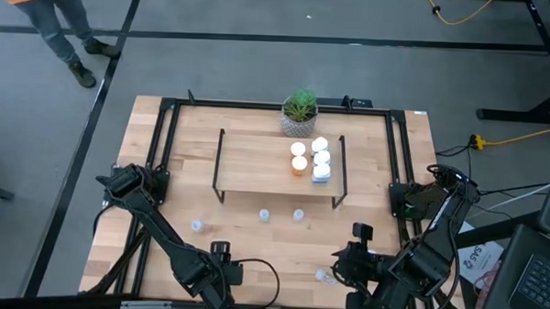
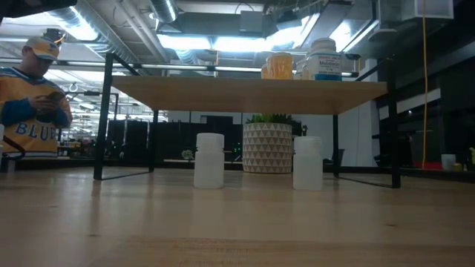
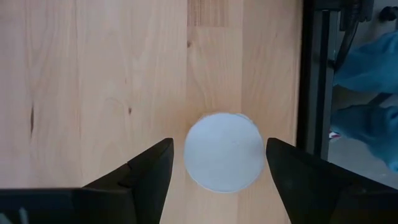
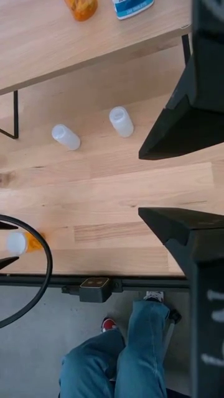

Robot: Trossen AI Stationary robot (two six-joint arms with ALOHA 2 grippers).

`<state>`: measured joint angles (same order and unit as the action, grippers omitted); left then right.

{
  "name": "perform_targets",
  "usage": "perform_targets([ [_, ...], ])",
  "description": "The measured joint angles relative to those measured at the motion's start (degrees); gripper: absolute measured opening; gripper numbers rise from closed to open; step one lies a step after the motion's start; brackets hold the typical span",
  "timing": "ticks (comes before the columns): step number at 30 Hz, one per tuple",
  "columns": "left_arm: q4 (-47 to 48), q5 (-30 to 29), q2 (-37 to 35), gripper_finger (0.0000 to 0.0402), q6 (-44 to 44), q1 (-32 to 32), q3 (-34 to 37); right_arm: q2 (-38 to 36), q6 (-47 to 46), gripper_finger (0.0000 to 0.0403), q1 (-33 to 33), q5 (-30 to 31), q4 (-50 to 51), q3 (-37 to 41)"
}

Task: Pick and place medicine bottles onto shelf by color
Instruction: Put the orange pill bottle on the shelf aligned with the other orange pill bottle

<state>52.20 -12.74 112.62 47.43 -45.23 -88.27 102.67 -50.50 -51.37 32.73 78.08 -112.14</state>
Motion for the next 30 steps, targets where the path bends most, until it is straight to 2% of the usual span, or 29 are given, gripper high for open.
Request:
perform_targets([
  [30,-2.51,3.73,3.37,0.0251,-0.12,0.64,0.06,0.0,0.0,0.0136,0.01,0.02,-0.04,0.0],
])
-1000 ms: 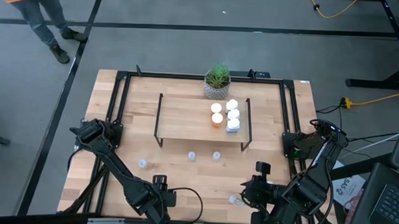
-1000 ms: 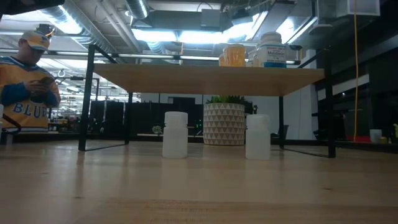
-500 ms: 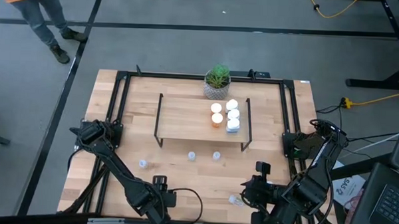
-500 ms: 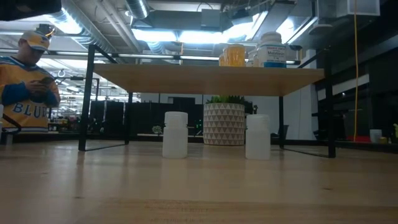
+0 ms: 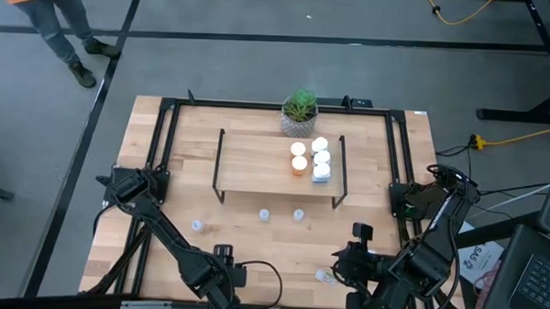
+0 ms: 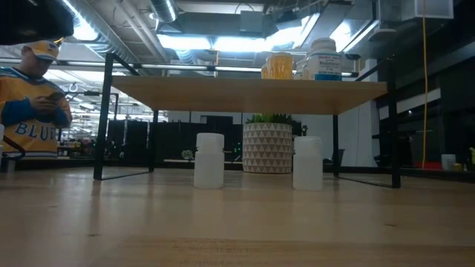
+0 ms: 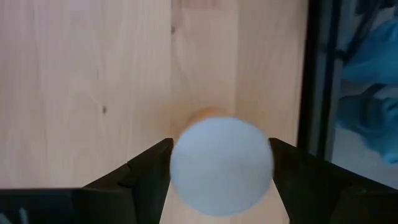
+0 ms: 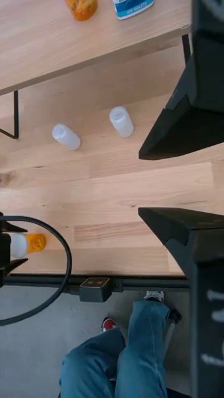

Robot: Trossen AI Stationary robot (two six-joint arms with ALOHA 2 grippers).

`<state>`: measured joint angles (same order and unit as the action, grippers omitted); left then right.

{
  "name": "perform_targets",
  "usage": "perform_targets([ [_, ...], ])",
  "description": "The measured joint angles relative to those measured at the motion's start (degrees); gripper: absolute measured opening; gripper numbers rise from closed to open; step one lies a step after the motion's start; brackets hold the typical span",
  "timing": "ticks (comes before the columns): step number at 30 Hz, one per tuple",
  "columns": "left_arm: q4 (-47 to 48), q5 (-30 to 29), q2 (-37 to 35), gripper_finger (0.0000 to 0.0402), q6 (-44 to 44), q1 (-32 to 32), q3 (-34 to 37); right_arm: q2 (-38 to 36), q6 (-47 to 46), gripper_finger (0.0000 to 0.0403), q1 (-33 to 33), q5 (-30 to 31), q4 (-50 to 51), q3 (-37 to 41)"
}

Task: Pick and place medicine bottles onto shelf by color
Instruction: Put the orange pill bottle on the shelf aligned with the other orange pill bottle

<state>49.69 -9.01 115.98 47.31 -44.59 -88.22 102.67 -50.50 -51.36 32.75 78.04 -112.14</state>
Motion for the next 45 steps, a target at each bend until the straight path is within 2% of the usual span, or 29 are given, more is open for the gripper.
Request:
perform_targets([
  [10,-0.26,-0.16,0.07,0.0242,-3.4,1.39,-0.03,0.0,0.22,0.0136,0.01,0.0,0.02,0.0],
  [16,0.23,2.94,0.07,0.0231,-4.97,2.63,-0.03,0.0,0.07,0.0136,-0.05,-0.27,0.02,0.0],
  [30,1.07,3.62,0.07,0.0226,-4.63,2.59,-0.03,0.0,-0.34,0.0136,-2.39,-0.44,-0.73,0.0],
  [41,1.33,3.96,-0.38,0.0186,-7.18,3.44,-0.07,0.0,-0.41,0.0136,-3.27,-0.37,-0.74,0.0],
  [45,8.79,5.24,-0.54,0.0186,-8.93,4.65,-4.92,0.0,-0.42,0.0136,-3.27,-0.37,-0.74,0.0],
])
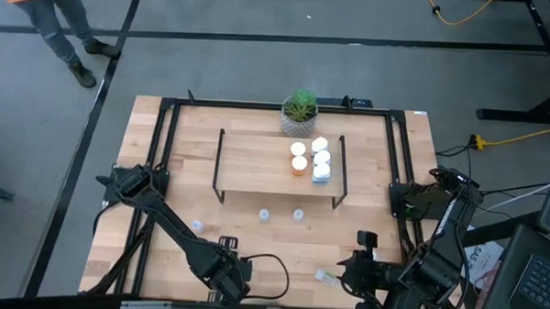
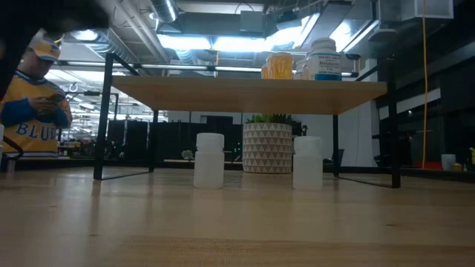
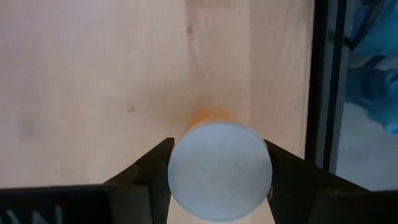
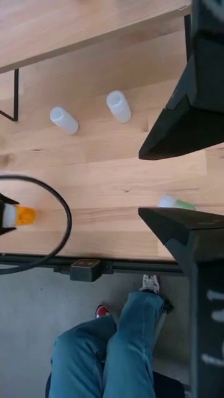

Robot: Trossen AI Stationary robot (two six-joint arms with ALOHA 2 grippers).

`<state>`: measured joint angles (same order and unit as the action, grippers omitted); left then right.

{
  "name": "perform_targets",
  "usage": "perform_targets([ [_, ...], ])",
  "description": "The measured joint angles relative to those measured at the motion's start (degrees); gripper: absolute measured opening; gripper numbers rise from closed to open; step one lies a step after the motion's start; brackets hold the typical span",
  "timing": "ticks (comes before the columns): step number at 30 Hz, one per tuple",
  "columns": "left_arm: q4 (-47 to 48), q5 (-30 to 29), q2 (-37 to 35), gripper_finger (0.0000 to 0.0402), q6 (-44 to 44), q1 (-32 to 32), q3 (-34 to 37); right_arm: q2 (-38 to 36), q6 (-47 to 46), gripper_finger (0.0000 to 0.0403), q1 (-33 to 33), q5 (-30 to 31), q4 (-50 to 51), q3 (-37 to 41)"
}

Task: Pick and place medicine bottles onto shelf by color
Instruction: Put the orange pill bottle on the shelf aligned with the other orange pill bottle

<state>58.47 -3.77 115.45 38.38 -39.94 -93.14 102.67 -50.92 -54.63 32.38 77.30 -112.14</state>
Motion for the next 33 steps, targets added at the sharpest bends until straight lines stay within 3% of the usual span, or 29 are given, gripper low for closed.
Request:
perform_targets([
  [8,16.47,-4.26,-0.38,0.0186,-10.54,8.06,-18.1,0.0,0.17,0.0136,-0.04,-0.41,0.14,0.0],
  [15,17.62,-2.36,-0.38,0.0189,-20.97,22.75,-27.29,0.0,0.24,0.0136,-0.32,-3.83,0.61,0.0],
  [22,11.72,3.22,-0.36,0.0189,-27.72,33.91,-30.14,0.0,0.13,0.0136,-2.74,-4.75,0.87,0.0],
  [33,8.64,4.45,-0.29,0.0189,-30.15,37.79,-30.47,0.0,0.02,0.0136,-5.82,-2.88,0.52,0.0],
])
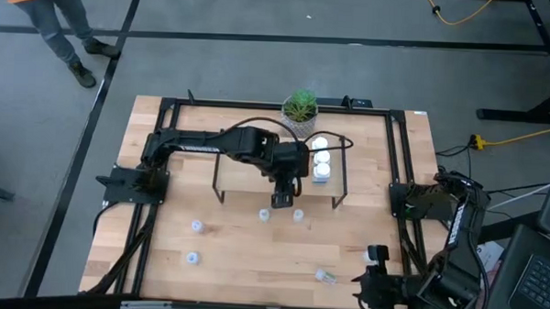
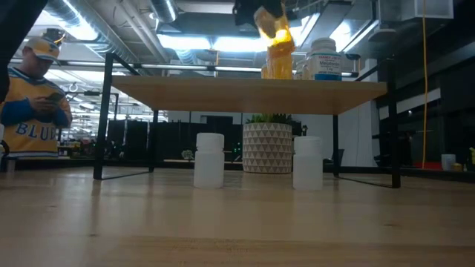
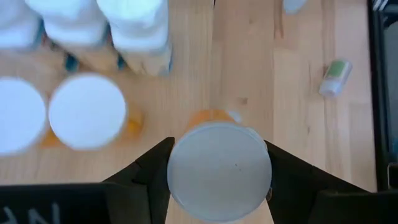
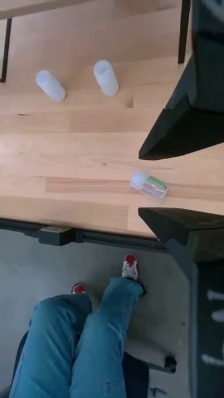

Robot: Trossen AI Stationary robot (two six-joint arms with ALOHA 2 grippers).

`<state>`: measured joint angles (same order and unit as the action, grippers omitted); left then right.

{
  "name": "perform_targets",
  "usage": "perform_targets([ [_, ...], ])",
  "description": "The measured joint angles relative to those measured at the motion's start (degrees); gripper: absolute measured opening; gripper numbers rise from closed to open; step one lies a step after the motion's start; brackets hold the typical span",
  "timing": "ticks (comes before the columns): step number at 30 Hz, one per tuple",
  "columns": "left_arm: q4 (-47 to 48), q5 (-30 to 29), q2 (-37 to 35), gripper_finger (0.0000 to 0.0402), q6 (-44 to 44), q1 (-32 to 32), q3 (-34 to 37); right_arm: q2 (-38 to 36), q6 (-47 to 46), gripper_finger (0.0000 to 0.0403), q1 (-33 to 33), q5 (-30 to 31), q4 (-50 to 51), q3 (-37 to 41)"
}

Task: Pick and place medicine bottles onto shelf by color
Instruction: Put the orange pill bottle on the shelf aligned with the other orange pill bottle

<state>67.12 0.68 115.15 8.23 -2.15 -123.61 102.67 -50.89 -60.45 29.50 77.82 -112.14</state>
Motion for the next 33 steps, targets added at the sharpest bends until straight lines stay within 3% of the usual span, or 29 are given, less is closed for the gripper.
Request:
perform_targets([
  [14,-5.44,-0.31,1.7,0.0189,0.37,1.47,-0.07,0.0,0.04,0.0136,0.01,0.89,-0.43,0.0],
  [22,1.89,-2.09,2.36,0.019,0.35,1.66,0.05,0.0,0.09,0.0136,0.01,0.91,-0.43,0.0],
  [33,0.89,-5.62,4.09,0.019,0.09,0.96,-0.07,0.0,0.13,0.0136,0.01,1.02,-0.39,0.0],
])
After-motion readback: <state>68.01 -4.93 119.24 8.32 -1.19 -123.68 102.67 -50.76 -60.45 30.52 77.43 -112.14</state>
